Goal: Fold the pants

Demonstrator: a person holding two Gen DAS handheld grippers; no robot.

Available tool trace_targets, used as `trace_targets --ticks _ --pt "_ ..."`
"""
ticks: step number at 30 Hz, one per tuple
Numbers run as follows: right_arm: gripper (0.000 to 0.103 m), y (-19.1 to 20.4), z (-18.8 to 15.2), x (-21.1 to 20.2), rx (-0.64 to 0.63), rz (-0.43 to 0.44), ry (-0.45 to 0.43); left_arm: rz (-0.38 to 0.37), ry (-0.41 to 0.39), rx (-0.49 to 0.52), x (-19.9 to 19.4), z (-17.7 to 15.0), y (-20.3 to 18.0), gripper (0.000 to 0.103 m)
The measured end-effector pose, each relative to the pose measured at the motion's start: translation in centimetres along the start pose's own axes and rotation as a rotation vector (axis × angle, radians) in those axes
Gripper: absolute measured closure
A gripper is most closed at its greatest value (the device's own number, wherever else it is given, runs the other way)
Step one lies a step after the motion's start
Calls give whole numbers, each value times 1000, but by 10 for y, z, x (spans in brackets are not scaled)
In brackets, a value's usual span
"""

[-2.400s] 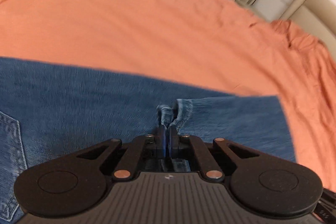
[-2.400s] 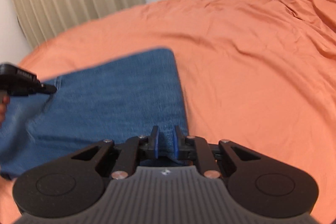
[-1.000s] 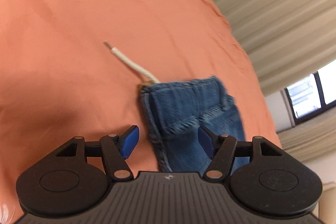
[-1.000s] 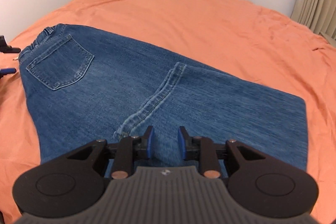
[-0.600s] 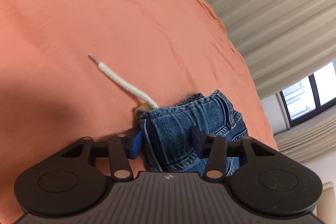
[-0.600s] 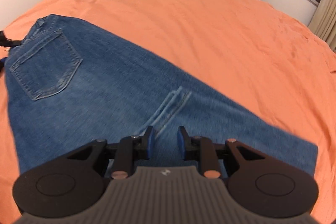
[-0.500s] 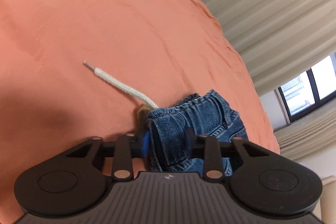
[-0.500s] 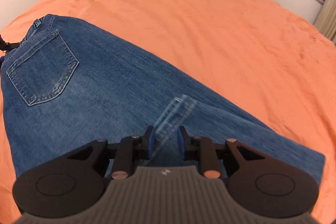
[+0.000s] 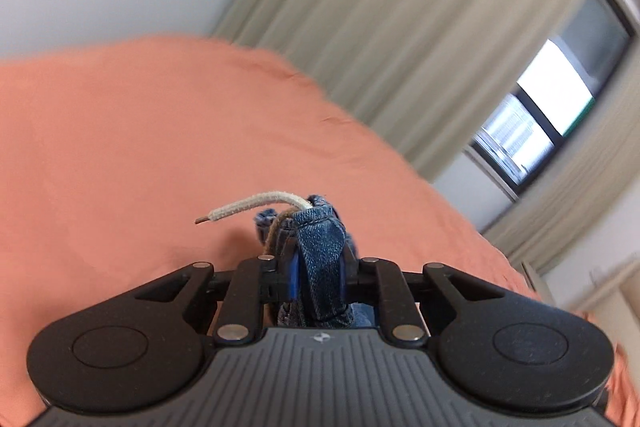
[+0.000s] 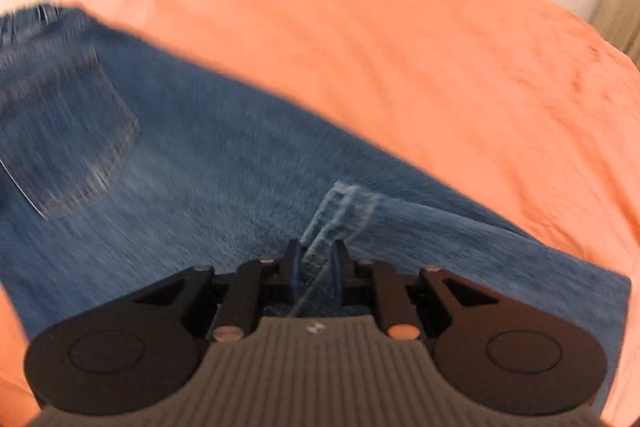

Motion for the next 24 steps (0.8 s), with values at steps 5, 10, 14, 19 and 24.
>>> trace_targets --ticks 5,10,14,19,24 --pt "91 -29 -29 -55 98 28 -57 -98 -104 198 -53 2 -111 85" --pt "91 -48 -71 -96 146 39 -113 -129 -141 453 -82 -31 -228 85" --pt "91 -62 -100 -121 227 37 -139 -152 -111 629 -80 -91 -314 85" --pt "89 -81 -134 -147 296 3 -182 -159 -36 891 -49 -213 -377 85" --pt "88 -99 -177 -163 429 6 -229 -172 174 1044 -25 -347 -370 85"
Point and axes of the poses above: each gripper's, at about its wrist camera, not at the fingertips, and x roughly the way its jaws point, y to its left, z to its top, the point moved 10 cm from there along x, roughly the way its jaws point, and after that the axes turned 7 degrees about z, right-handed, at the moved point
